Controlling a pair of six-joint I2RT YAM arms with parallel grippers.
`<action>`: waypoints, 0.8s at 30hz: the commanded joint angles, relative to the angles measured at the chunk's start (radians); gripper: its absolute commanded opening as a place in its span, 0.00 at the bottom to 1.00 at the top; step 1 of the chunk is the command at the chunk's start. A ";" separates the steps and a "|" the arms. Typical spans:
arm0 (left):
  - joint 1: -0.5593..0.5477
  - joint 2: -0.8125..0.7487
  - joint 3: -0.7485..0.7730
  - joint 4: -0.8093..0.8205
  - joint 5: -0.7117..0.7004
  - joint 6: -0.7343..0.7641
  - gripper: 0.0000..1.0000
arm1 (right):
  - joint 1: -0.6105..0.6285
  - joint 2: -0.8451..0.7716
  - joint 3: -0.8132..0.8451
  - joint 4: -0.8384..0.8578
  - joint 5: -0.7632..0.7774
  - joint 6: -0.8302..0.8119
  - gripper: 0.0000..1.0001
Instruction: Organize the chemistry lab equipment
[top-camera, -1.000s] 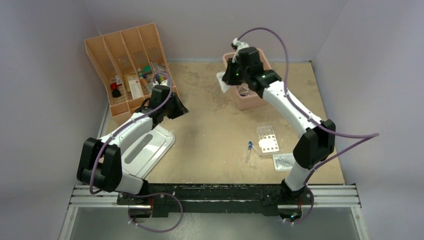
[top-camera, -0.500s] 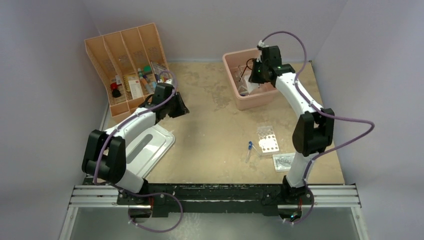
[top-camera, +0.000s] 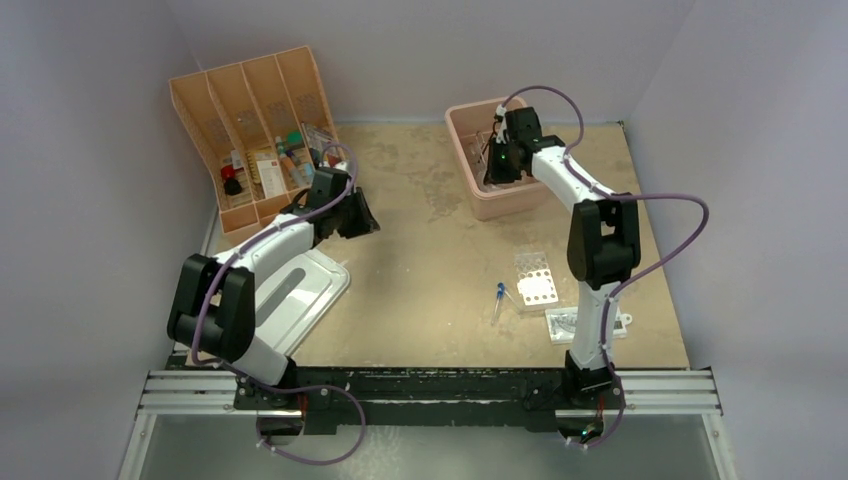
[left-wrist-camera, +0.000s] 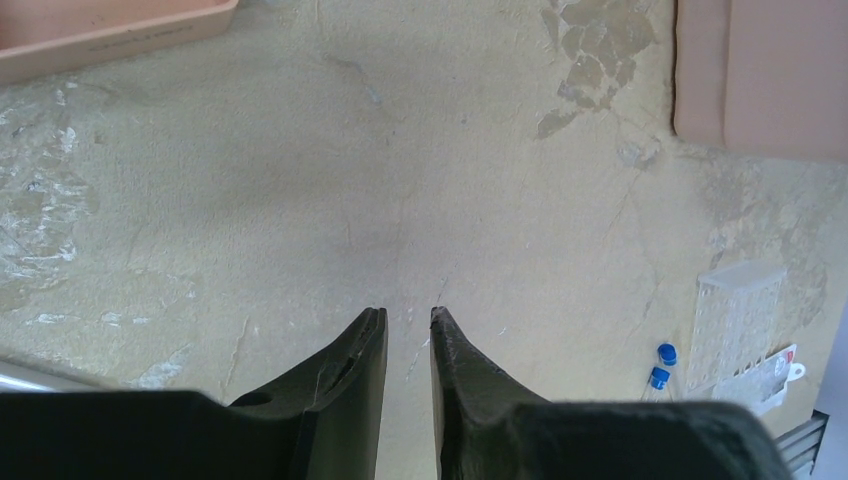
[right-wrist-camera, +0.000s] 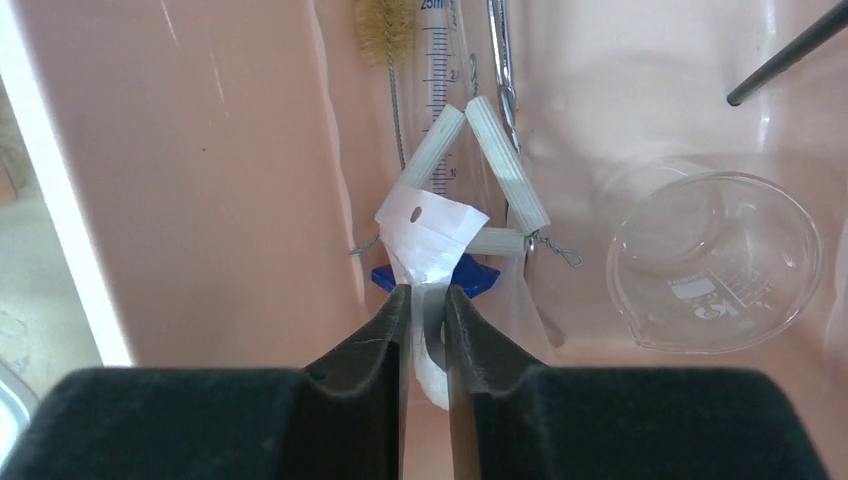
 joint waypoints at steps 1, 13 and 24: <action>0.003 0.009 0.043 0.014 0.011 0.023 0.23 | 0.005 -0.035 0.039 0.019 0.028 -0.003 0.27; -0.002 0.007 0.056 0.016 0.069 0.044 0.40 | 0.005 -0.252 0.063 -0.078 0.166 0.022 0.56; -0.030 -0.034 0.014 0.068 0.140 0.097 0.60 | 0.005 -0.578 -0.131 -0.287 0.398 0.084 0.66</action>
